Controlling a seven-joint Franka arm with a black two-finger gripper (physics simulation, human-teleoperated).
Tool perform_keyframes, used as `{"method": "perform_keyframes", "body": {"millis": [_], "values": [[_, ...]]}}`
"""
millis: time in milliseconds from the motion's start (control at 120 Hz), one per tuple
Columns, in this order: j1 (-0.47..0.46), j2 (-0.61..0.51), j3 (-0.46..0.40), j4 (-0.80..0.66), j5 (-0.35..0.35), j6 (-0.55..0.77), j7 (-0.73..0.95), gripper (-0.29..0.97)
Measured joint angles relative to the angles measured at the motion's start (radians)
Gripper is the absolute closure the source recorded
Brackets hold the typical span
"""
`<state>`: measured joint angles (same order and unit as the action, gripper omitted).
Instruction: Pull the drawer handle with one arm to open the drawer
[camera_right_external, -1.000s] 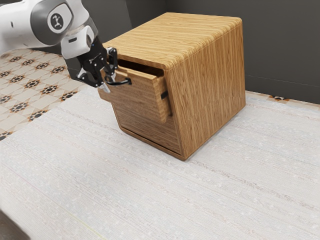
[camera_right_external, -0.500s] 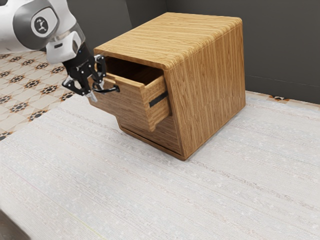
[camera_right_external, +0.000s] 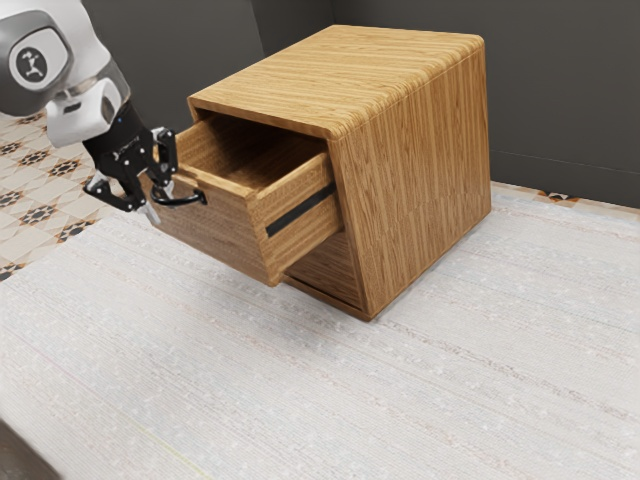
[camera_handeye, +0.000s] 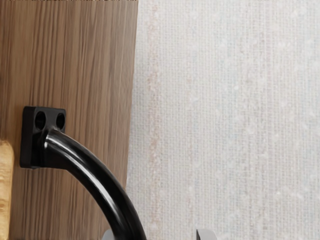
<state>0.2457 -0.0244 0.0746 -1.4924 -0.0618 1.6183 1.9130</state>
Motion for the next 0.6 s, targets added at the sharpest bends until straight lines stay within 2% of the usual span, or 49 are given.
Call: {"method": "perform_keyframes", "body": {"millis": [383, 600], "values": [[0.028, -0.147, -0.001, -0.163, 0.001, 0.036, -0.001, 0.59], [0.031, -0.17, -0.001, -0.186, 0.001, 0.053, -0.002, 0.63]]}}
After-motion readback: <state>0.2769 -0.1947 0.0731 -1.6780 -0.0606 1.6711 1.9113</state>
